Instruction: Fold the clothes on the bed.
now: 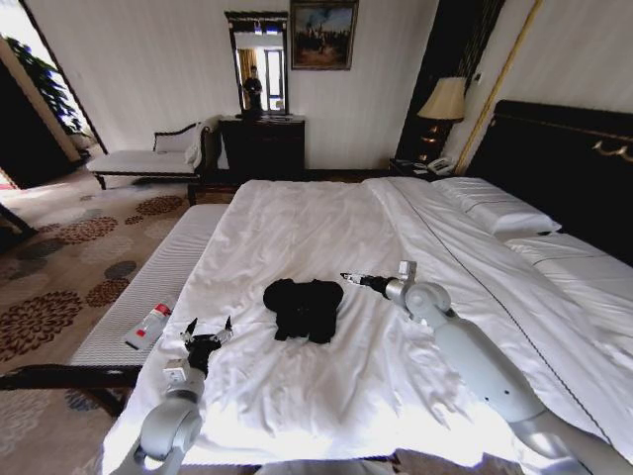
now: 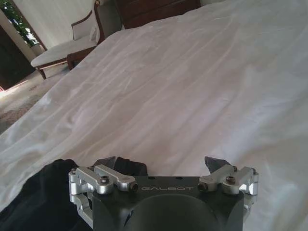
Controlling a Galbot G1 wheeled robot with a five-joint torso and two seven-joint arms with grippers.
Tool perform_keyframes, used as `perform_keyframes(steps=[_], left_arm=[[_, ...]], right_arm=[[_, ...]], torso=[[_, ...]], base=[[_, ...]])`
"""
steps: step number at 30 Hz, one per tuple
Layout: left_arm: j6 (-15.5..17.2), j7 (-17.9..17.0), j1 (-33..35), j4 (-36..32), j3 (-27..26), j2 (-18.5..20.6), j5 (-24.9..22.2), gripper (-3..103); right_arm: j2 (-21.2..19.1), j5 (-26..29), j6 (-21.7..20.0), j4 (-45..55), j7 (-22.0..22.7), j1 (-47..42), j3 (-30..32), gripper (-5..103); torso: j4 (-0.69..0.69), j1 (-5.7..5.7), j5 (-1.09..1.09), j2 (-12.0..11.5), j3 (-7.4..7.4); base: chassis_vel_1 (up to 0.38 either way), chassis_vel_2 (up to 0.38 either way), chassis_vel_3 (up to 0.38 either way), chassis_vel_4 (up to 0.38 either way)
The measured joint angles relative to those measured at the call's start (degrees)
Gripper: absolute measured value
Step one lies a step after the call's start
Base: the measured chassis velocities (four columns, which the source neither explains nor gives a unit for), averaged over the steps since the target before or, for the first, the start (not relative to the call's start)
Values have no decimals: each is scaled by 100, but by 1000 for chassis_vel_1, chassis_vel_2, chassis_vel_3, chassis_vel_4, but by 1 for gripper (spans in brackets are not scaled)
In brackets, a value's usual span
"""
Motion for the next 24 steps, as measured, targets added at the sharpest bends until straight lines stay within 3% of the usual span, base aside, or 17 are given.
perform_keyframes(steps=[7,17,24], left_arm=[[4,0,-43,89,60,-22,41,100],[72,-36,-142,149,177,-100,131,100],[82,-44,-148,232,190,-128,174,100]], right_arm=[[168,-435,67,-558,-112,214,-297,100],[510,-115,-3,-770,-115,414,-518,100],[778,-224,-10,-1193,-123,644,-790,100]], torso=[[4,-1,2,0,-1],[3,-1,2,1,-1],[4,-1,1,1,-1]], base=[[0,0,0,0],[0,0,0,0],[0,0,0,0]])
